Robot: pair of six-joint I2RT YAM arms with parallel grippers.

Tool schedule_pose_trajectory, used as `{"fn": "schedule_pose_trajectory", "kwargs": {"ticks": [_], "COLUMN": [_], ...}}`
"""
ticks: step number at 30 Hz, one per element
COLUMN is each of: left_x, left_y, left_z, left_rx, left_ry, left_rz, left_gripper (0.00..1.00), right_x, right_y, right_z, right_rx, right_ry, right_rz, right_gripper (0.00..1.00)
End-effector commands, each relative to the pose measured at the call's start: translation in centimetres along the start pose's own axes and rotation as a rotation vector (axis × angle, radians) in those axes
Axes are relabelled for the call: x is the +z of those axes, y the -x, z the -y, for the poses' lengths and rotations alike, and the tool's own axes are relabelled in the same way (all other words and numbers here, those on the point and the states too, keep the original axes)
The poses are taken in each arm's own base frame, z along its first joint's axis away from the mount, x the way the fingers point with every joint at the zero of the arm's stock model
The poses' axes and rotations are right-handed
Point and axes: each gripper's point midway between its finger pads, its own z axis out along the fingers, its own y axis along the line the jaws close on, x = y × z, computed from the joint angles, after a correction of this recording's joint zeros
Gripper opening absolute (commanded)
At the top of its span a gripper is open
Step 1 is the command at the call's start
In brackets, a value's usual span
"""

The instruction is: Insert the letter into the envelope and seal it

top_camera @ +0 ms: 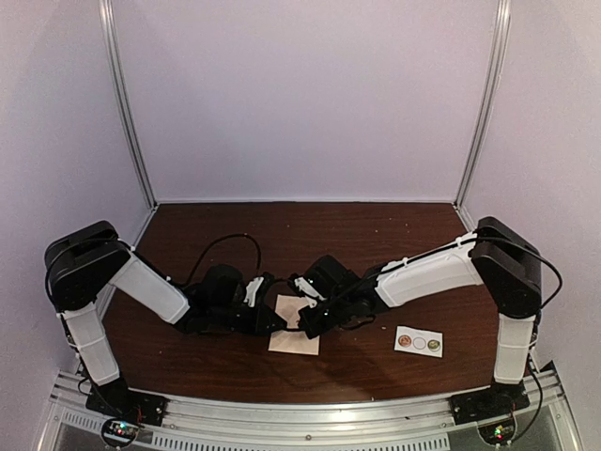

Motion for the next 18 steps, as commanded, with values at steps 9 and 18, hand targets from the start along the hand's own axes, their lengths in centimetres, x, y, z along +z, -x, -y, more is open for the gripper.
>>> {"fn": "schedule_pose_trajectory", "kwargs": {"ticks": [9,18], "left_x": [0.5,0.5], "left_y": [-3.9,-4.0], "left_z": [-2.4,-2.4], "left_rx": [-0.054,-0.056], "left_ry": [0.083,0.081], "left_rz": [-0.127,-0.129], "left_gripper": [0.14,0.14], "right_x": [0.6,1.6], "right_y": [0.6,0.3], "right_z": [-1.2,-1.4], "right_rx": [-0.016,-0.005], "right_ry": [0.046,0.071], "right_rz": [0.008,-0.002], "right_gripper": [0.0,0.0]}}
